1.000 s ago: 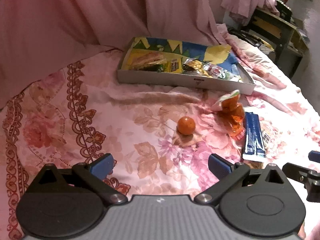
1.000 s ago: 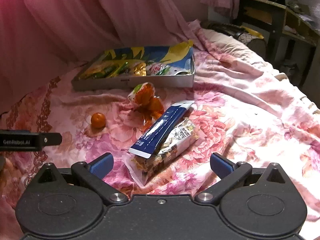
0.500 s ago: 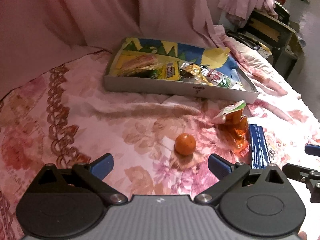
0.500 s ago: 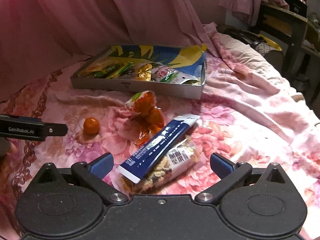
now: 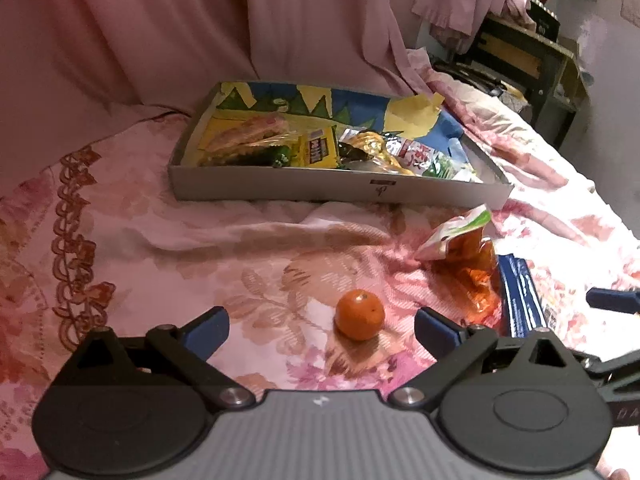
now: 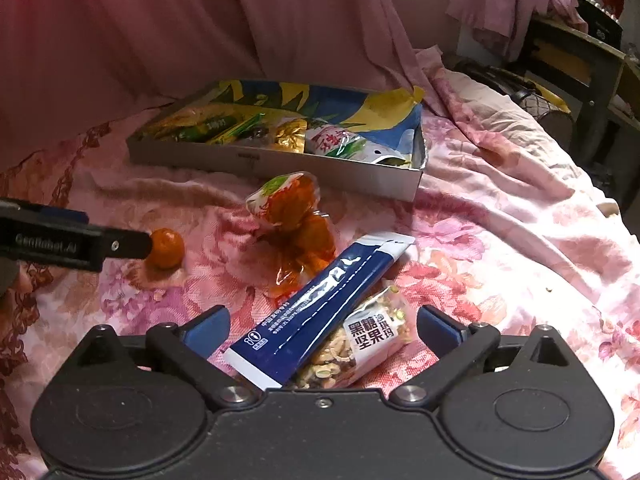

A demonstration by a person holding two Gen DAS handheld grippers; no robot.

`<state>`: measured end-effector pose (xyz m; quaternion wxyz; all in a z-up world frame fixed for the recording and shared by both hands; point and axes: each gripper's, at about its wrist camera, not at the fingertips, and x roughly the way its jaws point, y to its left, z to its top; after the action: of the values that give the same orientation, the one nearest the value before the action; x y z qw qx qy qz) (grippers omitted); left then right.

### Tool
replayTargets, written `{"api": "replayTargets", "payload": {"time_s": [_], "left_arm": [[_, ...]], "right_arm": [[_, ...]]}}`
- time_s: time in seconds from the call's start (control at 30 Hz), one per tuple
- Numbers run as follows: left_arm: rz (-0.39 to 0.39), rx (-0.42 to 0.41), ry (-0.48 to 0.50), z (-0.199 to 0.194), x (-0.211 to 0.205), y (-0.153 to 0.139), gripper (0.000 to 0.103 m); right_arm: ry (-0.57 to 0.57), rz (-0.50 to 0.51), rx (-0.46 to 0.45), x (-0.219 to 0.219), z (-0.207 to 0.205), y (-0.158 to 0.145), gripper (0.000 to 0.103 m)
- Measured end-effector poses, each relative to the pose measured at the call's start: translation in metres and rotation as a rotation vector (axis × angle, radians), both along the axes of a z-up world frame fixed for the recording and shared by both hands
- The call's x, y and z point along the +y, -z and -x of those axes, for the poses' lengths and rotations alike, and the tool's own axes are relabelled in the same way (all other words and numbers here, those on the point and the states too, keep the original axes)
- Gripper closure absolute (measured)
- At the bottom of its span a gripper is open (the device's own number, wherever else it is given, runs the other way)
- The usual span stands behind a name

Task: Organize snacks
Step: 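Move left tool to the mandarin orange while right tool approaches the blue nut bar, then close left gripper on the mandarin orange while right gripper closes on the blue nut bar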

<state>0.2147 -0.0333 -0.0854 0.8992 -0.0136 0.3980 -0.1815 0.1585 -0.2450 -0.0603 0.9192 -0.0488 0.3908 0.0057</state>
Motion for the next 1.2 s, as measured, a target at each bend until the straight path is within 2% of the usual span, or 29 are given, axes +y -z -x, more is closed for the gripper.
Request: {"api": "replayTargets", "payload": {"time_s": [0.17, 0.53, 0.9, 1.0, 1.2], "left_arm": [[0.013, 0.003, 0.037, -0.002, -0.005, 0.004, 0.014], [-0.017, -0.023, 0.138, 0.002, -0.022, 0.009, 0.036], [0.005, 0.003, 0.144, -0.004, -0.020, 0.015, 0.071], [0.008, 0.009, 0.140, -0.004, -0.020, 0.015, 0.073], [0.002, 0.006, 0.142, -0.004, -0.019, 0.015, 0.073]], "right_arm": [[-0.018, 0.029, -0.004, 0.007, -0.001, 0.004, 0.006], [-0.045, 0.070, -0.002, 0.020, -0.007, 0.016, 0.019], [-0.021, 0.051, 0.019, 0.018, -0.012, 0.022, 0.035], [-0.021, 0.052, 0.015, 0.019, -0.011, 0.021, 0.039], [-0.019, 0.047, 0.015, 0.018, -0.012, 0.021, 0.038]]}}
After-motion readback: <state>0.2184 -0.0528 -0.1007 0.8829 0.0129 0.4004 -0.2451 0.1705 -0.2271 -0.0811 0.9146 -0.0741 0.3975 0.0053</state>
